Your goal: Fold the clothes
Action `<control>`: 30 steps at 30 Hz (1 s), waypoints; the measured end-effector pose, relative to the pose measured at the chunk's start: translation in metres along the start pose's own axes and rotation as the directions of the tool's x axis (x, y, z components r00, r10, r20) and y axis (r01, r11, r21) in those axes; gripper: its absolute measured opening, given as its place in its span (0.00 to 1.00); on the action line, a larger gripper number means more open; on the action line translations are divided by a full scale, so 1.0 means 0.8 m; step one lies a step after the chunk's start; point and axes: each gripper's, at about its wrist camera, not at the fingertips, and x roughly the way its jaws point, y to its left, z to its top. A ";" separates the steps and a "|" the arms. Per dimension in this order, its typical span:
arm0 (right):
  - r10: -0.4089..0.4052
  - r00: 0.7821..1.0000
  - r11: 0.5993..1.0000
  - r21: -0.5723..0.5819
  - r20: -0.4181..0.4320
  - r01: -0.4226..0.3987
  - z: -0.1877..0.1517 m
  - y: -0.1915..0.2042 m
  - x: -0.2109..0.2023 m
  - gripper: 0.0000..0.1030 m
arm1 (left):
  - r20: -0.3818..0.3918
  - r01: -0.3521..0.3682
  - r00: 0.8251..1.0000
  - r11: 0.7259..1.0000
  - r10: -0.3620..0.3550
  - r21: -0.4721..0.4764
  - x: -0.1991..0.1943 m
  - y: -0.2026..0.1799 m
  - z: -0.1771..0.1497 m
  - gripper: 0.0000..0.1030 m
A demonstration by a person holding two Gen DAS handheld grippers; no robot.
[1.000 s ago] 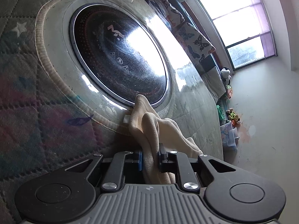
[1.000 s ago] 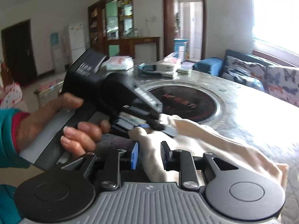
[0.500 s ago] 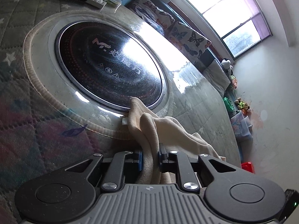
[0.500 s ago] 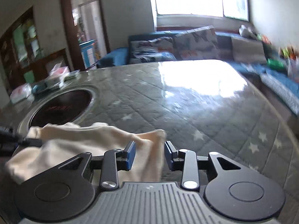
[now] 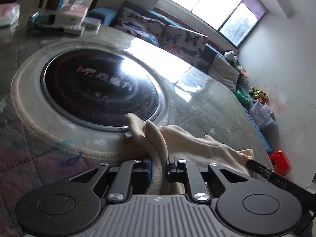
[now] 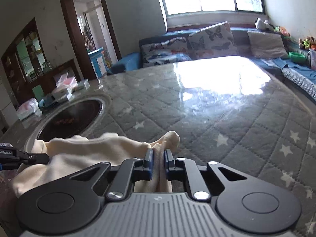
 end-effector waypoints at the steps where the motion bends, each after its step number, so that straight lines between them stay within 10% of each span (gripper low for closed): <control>1: -0.002 1.000 1.000 -0.007 0.016 0.002 0.003 0.001 -0.008 0.09 | 0.006 0.009 1.000 1.000 -0.009 0.013 -0.001 -0.005 0.003 0.14; 18: -0.306 0.941 0.948 -0.048 0.145 0.315 0.063 -0.093 -0.082 0.09 | -0.129 0.257 0.962 0.958 -0.241 0.128 0.134 -0.168 0.038 0.14; 30: -0.465 0.884 0.885 0.016 0.047 0.465 0.046 -0.174 -0.049 0.11 | -0.202 0.227 0.962 0.947 -0.182 0.229 0.194 -0.205 0.025 0.20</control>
